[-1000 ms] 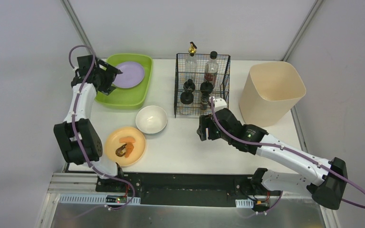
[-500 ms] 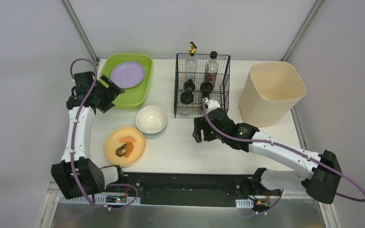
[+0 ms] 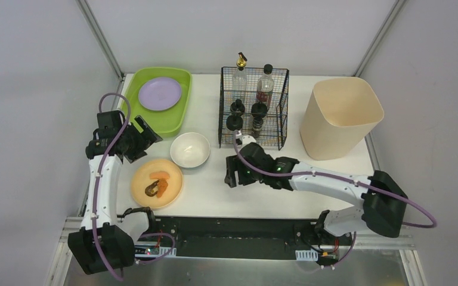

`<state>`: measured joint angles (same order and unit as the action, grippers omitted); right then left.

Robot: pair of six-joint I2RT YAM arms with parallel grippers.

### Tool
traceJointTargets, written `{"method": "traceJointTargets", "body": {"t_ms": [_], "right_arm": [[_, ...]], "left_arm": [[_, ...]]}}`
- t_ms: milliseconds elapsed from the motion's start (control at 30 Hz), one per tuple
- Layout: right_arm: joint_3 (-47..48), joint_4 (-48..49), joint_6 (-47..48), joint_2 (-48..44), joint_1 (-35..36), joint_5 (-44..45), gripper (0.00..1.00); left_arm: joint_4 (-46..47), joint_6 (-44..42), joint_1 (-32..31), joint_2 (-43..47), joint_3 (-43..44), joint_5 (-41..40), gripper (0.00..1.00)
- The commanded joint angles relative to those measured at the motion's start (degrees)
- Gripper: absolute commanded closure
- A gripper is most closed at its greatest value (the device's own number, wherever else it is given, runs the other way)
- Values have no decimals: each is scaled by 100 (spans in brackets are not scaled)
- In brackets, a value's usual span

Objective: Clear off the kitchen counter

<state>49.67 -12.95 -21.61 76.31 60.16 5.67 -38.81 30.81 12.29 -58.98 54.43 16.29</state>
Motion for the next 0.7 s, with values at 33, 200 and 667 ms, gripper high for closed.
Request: {"method": "traceJointTargets", "body": {"t_ms": [33, 200, 667], "right_arm": [[552, 1031, -887, 587, 528, 149, 29], [659, 2052, -1823, 1248, 778, 82, 29], [1164, 3298, -3164, 2869, 1154, 490, 30]], "left_arm": [[34, -412, -61, 416, -289, 536, 17], [72, -525, -61, 687, -399, 375, 17], [93, -541, -61, 1491, -559, 119, 17]]}}
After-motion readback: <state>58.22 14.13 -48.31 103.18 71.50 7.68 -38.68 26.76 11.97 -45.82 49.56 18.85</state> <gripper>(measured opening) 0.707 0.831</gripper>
